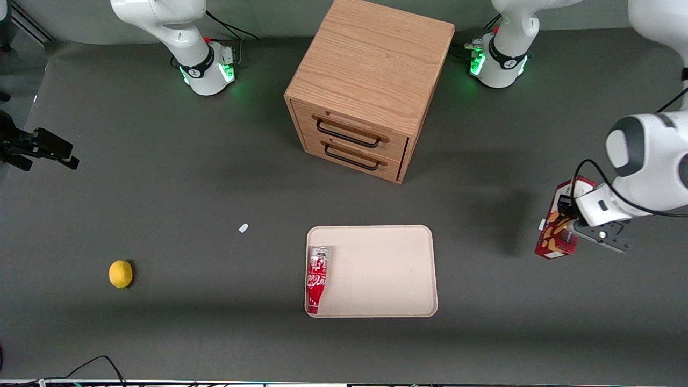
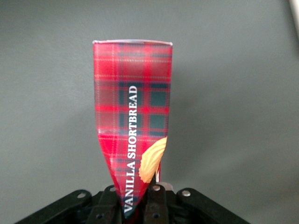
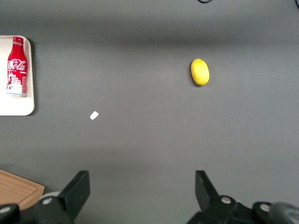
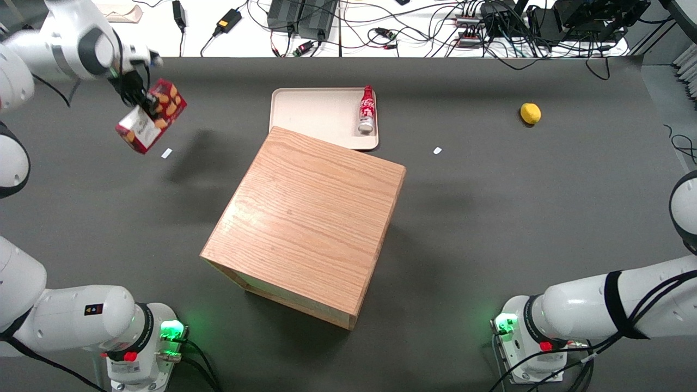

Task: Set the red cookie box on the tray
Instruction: 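Close the left gripper on the cookie box and lift it upright, then carry the held cookie box over to the white tray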

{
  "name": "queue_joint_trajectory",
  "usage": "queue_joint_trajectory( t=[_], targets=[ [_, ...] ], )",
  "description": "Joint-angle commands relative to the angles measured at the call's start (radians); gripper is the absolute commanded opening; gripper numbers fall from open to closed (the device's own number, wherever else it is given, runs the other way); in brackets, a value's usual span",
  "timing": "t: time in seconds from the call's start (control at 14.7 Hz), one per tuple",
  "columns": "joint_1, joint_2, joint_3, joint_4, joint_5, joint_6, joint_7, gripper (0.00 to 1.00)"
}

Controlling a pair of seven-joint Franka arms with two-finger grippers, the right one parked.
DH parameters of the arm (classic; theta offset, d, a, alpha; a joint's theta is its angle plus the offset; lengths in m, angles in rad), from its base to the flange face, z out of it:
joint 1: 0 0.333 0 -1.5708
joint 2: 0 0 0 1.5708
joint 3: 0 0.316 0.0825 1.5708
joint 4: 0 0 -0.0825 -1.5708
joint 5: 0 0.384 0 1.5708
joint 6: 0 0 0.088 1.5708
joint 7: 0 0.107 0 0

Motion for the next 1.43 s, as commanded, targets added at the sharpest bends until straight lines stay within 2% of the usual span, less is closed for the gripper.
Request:
queue_joint_trajectory(
  t=[0.0,0.2,0.34,0.54,0.68,0.95,1.16,1.36],
  targets=[
    [-0.053,0.002,-0.019,0.167,-0.012,-0.149,-0.223,0.00],
    [-0.079,0.056,-0.110,0.342,-0.004,-0.246,-0.477,0.00],
    [-0.144,0.131,-0.130,0.456,-0.001,-0.295,-0.665,0.00],
    [-0.204,0.253,-0.194,0.560,-0.001,-0.278,-0.889,0.00],
    [-0.254,0.338,-0.214,0.615,0.039,-0.246,-0.948,0.00],
    [-0.340,0.490,-0.213,0.626,0.195,-0.055,-0.978,0.00],
    [-0.365,0.557,-0.205,0.623,0.221,0.045,-0.982,0.00],
    [-0.373,0.585,-0.197,0.623,0.257,0.062,-0.982,0.00]
  ],
)
